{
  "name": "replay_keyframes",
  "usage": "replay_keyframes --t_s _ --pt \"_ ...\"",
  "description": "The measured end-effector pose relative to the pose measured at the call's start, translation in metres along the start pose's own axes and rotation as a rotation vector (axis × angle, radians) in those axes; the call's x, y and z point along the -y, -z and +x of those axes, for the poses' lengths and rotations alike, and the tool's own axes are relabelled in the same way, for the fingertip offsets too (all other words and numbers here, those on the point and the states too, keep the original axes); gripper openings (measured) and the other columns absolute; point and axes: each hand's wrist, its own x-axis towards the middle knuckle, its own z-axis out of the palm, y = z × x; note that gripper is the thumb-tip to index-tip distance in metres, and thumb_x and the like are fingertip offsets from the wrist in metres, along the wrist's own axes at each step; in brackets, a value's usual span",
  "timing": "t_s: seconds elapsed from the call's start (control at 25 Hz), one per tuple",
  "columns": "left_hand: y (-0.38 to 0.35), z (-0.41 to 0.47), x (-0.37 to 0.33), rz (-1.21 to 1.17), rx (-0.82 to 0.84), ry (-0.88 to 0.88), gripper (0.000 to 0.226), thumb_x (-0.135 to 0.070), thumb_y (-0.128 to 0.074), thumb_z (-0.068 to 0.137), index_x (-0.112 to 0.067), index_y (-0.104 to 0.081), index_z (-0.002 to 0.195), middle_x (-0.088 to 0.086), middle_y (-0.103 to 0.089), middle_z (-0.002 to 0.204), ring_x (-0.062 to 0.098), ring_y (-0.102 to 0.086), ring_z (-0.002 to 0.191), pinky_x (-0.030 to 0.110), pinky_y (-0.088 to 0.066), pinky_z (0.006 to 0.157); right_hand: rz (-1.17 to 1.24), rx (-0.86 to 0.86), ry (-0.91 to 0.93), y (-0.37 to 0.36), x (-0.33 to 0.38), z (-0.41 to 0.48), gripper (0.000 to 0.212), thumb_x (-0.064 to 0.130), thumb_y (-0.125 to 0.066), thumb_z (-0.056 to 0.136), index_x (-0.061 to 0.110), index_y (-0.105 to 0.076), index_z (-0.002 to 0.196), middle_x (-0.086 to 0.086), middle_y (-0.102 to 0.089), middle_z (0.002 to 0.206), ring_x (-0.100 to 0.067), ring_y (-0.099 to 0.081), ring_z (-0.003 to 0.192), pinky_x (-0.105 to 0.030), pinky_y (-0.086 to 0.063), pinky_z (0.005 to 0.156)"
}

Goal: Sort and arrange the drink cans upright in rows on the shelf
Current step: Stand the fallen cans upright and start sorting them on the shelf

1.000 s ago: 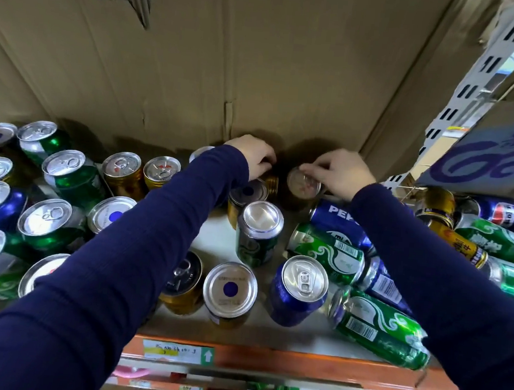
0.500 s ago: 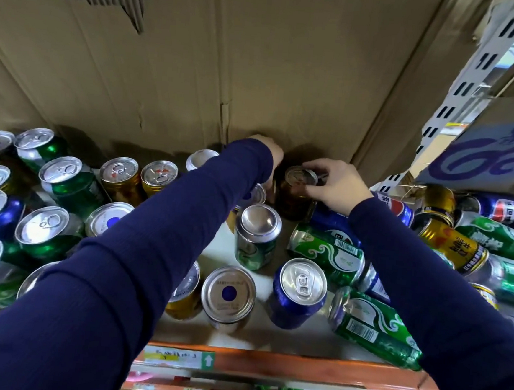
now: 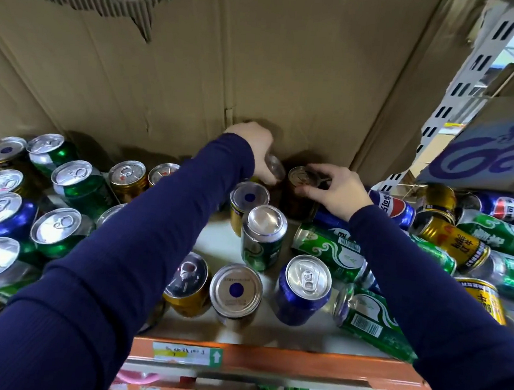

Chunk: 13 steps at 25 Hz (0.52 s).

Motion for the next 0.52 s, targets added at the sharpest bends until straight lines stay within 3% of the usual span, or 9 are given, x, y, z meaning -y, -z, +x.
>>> replay_keyframes --t_s 0.08,0.24,0.36,0.44,0.52 --pt "-0.003 -0.008 0.011 -0.105 -0.032 0.052 0.052 -0.054 -0.072 0.062 -0.01 -0.066 0.089 0.005 -0.067 0.08 0.024 -0.062 0.074 0.033 -0.053 0.064 -0.02 -0.007 -0.007 -0.001 0.002 -0.002 0.064 0.044 -0.071 0.079 0.019 -0.052 0.135 -0.004 -0.056 0.134 -0.018 -0.05 0.123 -0.023 -0.035 0.098" --pt "-0.01 -0.017 0.017 -0.112 0.063 0.065 0.053 -0.061 -0.064 0.073 -0.011 -0.069 0.092 0.006 -0.068 0.087 0.024 -0.062 0.08 0.033 -0.053 0.071 -0.148 0.009 0.02 -0.001 0.012 -0.009 0.059 0.044 -0.062 0.086 0.015 -0.05 0.136 -0.006 -0.055 0.136 -0.023 -0.049 0.125 -0.024 -0.035 0.1" --pt "-0.007 -0.023 0.018 -0.058 0.099 0.016 0.053 -0.06 -0.056 0.081 -0.01 -0.067 0.097 0.009 -0.067 0.092 0.025 -0.06 0.083 0.033 -0.052 0.073 -0.173 -0.049 0.059 0.012 0.019 -0.031 0.044 0.038 -0.058 0.091 0.016 -0.057 0.129 -0.005 -0.061 0.126 -0.02 -0.055 0.115 -0.02 -0.035 0.088" --pt "-0.005 -0.034 0.01 -0.051 0.013 -0.072 0.046 -0.052 -0.054 0.086 -0.011 -0.064 0.101 0.012 -0.064 0.103 0.028 -0.058 0.09 0.037 -0.05 0.078 -0.203 -0.085 0.05 0.028 0.021 -0.059 0.037 0.035 -0.058 0.091 0.017 -0.061 0.124 -0.001 -0.064 0.117 -0.013 -0.056 0.105 -0.018 -0.034 0.084" --pt "0.001 -0.051 -0.007 -0.105 -0.084 -0.181 0.045 -0.047 -0.053 0.088 -0.014 -0.06 0.117 0.011 -0.06 0.117 0.029 -0.055 0.104 0.038 -0.047 0.088 -0.2 -0.072 0.017 0.039 0.019 -0.094 0.031 0.032 -0.062 0.089 0.018 -0.065 0.116 0.003 -0.065 0.106 -0.006 -0.057 0.088 -0.019 -0.038 0.08"
